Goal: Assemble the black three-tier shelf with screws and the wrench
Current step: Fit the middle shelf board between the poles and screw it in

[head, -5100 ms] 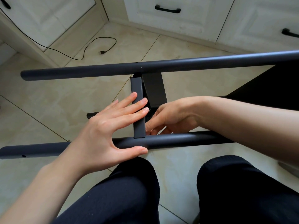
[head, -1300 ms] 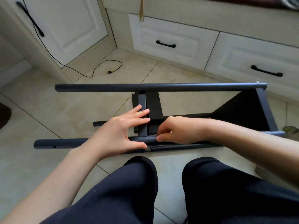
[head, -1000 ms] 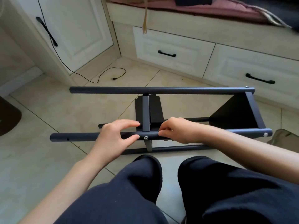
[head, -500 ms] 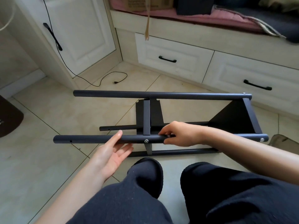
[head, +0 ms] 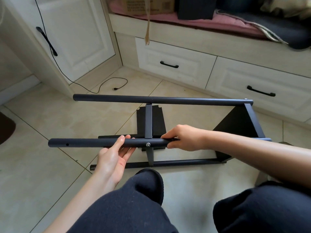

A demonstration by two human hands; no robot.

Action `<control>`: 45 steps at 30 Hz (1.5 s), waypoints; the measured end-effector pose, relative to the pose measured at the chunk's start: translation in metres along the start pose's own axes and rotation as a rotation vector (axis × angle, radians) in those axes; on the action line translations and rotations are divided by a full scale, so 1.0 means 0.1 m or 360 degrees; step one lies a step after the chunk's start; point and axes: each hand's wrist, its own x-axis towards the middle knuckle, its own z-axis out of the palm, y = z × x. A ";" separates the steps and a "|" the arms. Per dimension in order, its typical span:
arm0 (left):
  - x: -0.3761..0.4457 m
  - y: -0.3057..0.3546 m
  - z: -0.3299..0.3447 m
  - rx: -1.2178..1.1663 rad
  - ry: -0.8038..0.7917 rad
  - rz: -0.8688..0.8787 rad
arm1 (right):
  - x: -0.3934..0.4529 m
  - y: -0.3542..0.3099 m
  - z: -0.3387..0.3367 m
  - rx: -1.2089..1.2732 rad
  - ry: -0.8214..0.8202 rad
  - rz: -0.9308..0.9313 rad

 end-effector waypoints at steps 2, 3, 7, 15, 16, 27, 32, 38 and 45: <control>-0.01 0.01 0.04 0.0002 -0.0018 0.0013 | -0.02 0.00 -0.03 -0.0016 0.0033 0.0032; -0.01 0.02 0.07 0.0007 -0.0031 0.0020 | -0.03 0.00 -0.06 -0.0025 0.0046 0.0046; -0.04 0.11 0.24 0.0049 -0.0100 0.0075 | -0.12 -0.02 -0.20 -0.0056 0.0111 0.0084; -0.23 0.54 0.91 0.0346 -0.0252 0.0243 | -0.46 -0.14 -0.50 -0.0163 0.0397 0.0116; -0.26 0.58 1.00 0.0388 -0.0285 0.0255 | -0.51 -0.14 -0.53 -0.0163 0.0438 0.0133; -0.68 0.69 1.98 0.0952 -0.0664 0.0483 | -1.15 0.06 -0.64 0.0242 0.0927 0.0357; -0.94 0.55 2.33 0.1044 -0.0843 0.0557 | -1.46 0.20 -0.62 0.0464 0.1076 0.0472; -1.28 0.27 2.48 0.1195 -0.1092 0.0700 | -1.98 0.57 -0.74 0.0664 0.1313 0.0676; -1.53 0.10 2.41 0.1410 -0.1367 0.0887 | -2.31 0.96 -0.76 0.0871 0.1494 0.0885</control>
